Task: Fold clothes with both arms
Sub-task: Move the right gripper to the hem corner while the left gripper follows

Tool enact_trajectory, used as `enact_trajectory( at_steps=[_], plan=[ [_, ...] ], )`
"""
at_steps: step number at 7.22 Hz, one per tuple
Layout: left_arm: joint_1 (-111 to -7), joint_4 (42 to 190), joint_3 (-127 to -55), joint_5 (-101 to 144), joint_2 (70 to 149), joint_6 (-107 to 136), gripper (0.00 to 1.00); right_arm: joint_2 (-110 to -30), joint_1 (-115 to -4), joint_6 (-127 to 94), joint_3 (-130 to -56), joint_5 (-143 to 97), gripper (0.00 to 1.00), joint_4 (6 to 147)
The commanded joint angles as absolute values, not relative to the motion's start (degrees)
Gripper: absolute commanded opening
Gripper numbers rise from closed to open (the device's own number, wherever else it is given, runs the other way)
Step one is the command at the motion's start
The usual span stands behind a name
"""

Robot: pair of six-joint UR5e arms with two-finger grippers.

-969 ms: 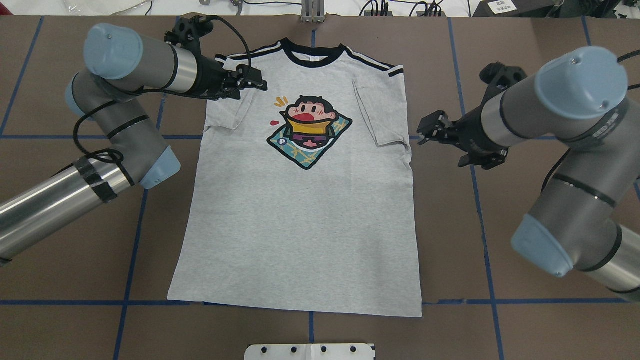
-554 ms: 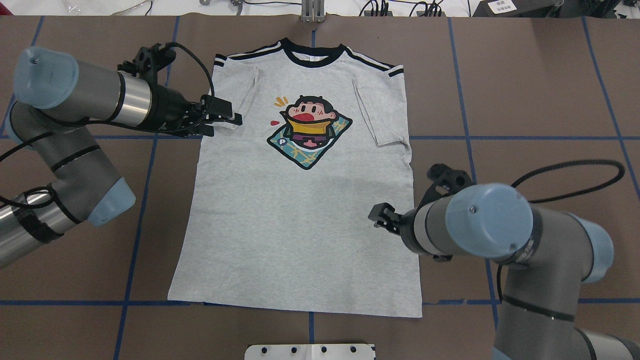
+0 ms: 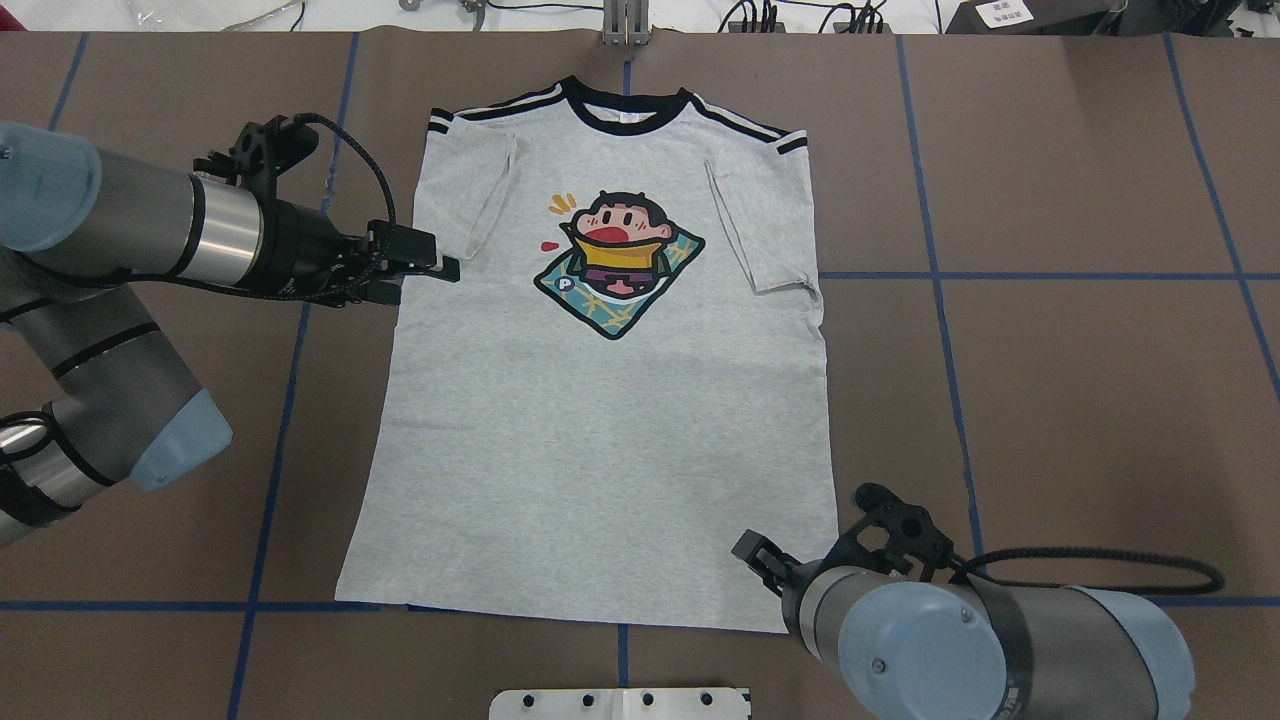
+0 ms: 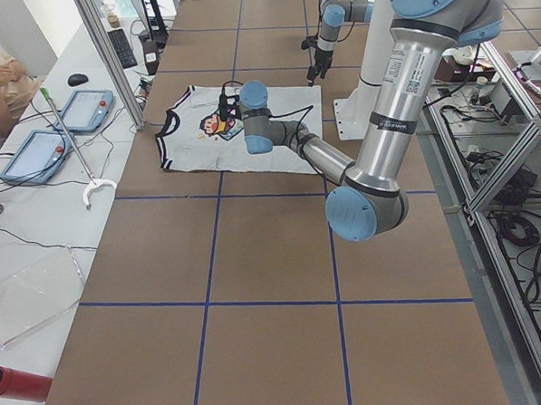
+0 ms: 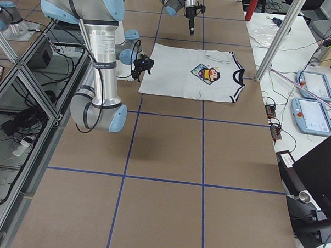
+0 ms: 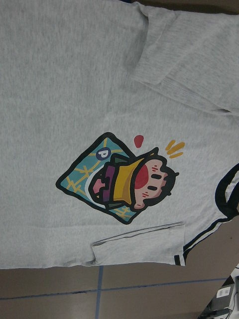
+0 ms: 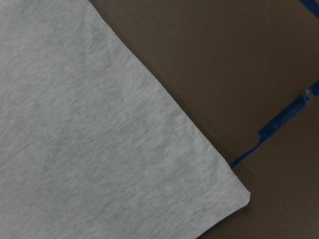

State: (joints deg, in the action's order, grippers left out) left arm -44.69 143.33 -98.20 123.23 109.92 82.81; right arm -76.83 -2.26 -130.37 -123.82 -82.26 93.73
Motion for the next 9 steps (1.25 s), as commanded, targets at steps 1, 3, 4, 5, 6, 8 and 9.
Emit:
enact_trajectory(
  at_steps=[1, 3, 4, 5, 6, 8, 9],
  plan=[
    [-43.9, 143.3, -98.3, 122.8, 109.9, 82.9, 0.95, -77.8, -1.0, -132.5, -122.5, -82.4, 0.98, 93.7],
    [-43.9, 143.3, -98.4, 122.6, 110.0, 82.9, 0.95, -79.3, -1.1, -132.6, -122.1, -82.3, 1.0, 93.6],
    [-43.9, 143.3, -98.6, 122.6, 110.0, 82.9, 0.95, -79.8, -1.1, -132.6, -121.6, -82.4, 1.0, 93.7],
    [-43.9, 143.3, -98.6, 122.6, 110.0, 82.9, 0.95, -79.7, -1.0, -132.9, -120.0, -82.1, 0.99, 93.6],
    [-43.9, 143.3, -98.7, 122.6, 110.0, 82.9, 0.95, -79.5, -1.0, -133.0, -120.0, -82.0, 0.98, 93.6],
    [-43.9, 143.3, -98.6, 122.6, 109.7, 82.8, 0.95, -79.0, -0.8, -134.6, -119.3, -82.0, 0.75, 93.6],
    [-43.9, 143.4, -98.5, 122.6, 109.4, 82.7, 0.95, -79.0, -0.8, -134.9, -119.2, -81.9, 0.57, 93.6]
  ],
)
